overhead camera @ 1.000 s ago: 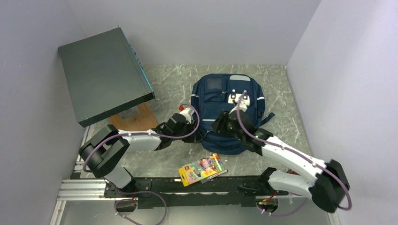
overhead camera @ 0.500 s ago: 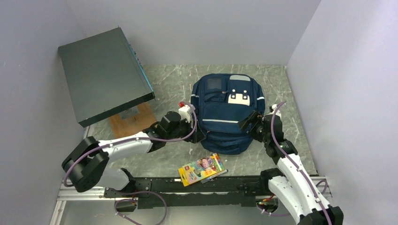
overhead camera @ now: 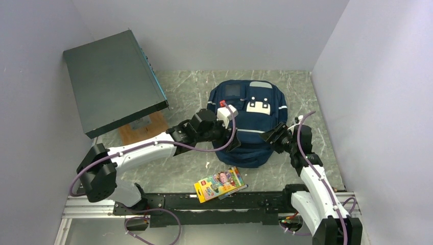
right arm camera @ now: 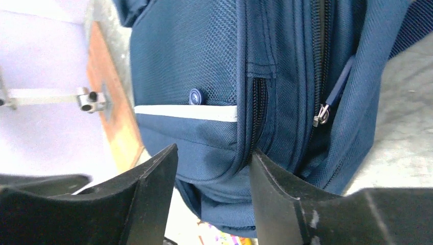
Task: Pack the student bag
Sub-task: Unzip the student bag at the center of the board, then pick up the stationery from the center of the board.
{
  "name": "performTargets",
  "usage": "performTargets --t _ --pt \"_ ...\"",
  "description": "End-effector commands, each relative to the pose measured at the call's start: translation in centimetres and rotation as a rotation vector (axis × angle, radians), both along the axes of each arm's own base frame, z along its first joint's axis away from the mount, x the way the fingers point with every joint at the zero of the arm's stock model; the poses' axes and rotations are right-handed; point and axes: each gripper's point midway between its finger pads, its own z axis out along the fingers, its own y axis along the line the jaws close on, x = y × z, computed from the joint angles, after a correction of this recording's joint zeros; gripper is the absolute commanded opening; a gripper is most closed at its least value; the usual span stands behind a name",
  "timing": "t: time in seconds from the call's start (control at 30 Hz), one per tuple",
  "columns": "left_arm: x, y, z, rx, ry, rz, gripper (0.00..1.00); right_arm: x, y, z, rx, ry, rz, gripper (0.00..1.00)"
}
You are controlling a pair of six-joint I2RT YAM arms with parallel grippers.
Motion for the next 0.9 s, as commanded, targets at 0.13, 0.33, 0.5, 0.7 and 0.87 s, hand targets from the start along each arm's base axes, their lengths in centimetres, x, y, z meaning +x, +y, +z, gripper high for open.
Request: performTargets --t 0.13,0.33,0.5,0.7,0.87 --pt "-1.0 2.2 -3.0 0.127 0.002 -0.030 0.76 2.5 2.9 8.8 0.199 -0.204 0.092 0.37" --pt "-4.2 4.6 -5.2 0.170 0.053 -0.094 0.77 5.5 2.8 9.3 0.150 -0.219 0.126 0.36" --pt "-6.5 6.8 -6.5 0.195 0.129 -0.097 0.75 4.6 0.9 6.0 -0.160 -0.098 0.236 0.49" --pt "-8.4 8.6 -8.9 0.186 0.214 -0.067 0.76 -0.4 0.1 3.2 -0.256 0.005 0.272 0.99" --pt "-9.0 8.4 -10.2 0.206 0.261 -0.088 0.75 -3.8 2.4 4.4 -0.073 0.008 0.275 1.00"
